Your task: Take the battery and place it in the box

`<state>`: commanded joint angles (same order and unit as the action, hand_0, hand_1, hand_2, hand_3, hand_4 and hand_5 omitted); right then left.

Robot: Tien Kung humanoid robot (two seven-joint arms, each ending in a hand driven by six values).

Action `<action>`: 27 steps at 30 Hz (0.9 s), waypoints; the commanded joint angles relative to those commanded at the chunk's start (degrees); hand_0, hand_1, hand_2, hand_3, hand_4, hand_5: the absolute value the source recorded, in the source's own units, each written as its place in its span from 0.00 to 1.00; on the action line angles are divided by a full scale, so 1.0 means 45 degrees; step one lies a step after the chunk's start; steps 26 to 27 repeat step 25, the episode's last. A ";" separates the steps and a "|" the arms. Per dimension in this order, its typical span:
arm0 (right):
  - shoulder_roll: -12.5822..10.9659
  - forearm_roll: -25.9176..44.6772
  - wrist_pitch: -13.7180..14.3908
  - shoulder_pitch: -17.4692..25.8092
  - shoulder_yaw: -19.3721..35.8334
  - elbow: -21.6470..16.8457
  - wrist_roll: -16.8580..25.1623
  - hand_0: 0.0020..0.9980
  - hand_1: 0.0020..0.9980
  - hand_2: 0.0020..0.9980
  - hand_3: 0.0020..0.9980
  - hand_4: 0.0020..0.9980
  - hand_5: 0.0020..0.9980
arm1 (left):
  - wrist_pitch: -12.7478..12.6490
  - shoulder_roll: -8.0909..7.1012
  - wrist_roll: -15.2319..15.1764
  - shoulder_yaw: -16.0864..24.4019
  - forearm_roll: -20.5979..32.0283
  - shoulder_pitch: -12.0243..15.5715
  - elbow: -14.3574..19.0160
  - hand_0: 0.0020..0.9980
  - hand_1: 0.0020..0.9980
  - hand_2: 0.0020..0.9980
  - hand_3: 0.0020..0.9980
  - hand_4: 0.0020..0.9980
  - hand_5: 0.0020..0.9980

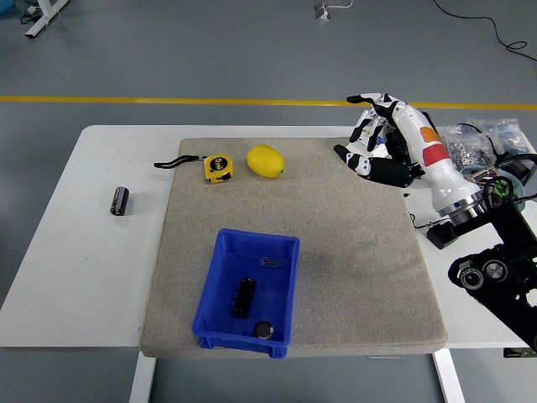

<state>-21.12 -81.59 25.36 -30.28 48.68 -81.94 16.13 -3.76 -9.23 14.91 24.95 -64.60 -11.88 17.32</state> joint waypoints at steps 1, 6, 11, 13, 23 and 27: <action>0.0011 0.0662 -0.0120 0.0139 -0.0027 0.0017 0.0353 0.66 0.68 0.89 0.91 1.00 0.52 | -0.0008 0.0005 -0.0007 -0.0010 0.0008 0.0020 -0.0008 0.67 0.66 0.69 0.63 0.65 0.68; 0.0166 0.3228 -0.0612 0.0556 -0.0019 0.0286 0.1049 0.66 0.68 0.89 0.91 1.00 0.52 | -0.0043 0.0043 -0.0019 -0.0067 0.0032 0.0111 -0.0010 0.67 0.66 0.69 0.63 0.65 0.68; 0.0388 0.5959 -0.1228 0.0980 0.0024 0.0430 0.1575 0.76 0.74 0.89 0.93 1.00 0.56 | -0.0101 0.0057 -0.0086 -0.0095 0.0023 0.0162 -0.0022 0.67 0.66 0.69 0.63 0.65 0.68; 0.0452 0.7035 -0.1460 0.1126 0.0090 0.0494 0.1724 0.76 0.74 0.89 0.93 1.00 0.56 | -0.0116 0.0052 -0.0134 -0.0129 0.0049 0.0149 -0.0025 0.67 0.66 0.69 0.63 0.65 0.68; 0.0642 1.2139 -0.1676 0.1623 0.0695 0.0877 0.1834 0.84 0.83 0.89 0.96 1.00 0.65 | -0.0196 0.0101 -0.0190 -0.0348 0.0437 0.0084 -0.0026 0.67 0.66 0.69 0.63 0.65 0.68; 0.0665 1.2389 -0.1665 0.1681 0.0803 0.0925 0.1855 0.84 0.83 0.89 0.96 1.00 0.65 | -0.0205 0.0132 -0.0165 -0.0354 0.0452 0.0089 -0.0026 0.67 0.66 0.69 0.63 0.65 0.68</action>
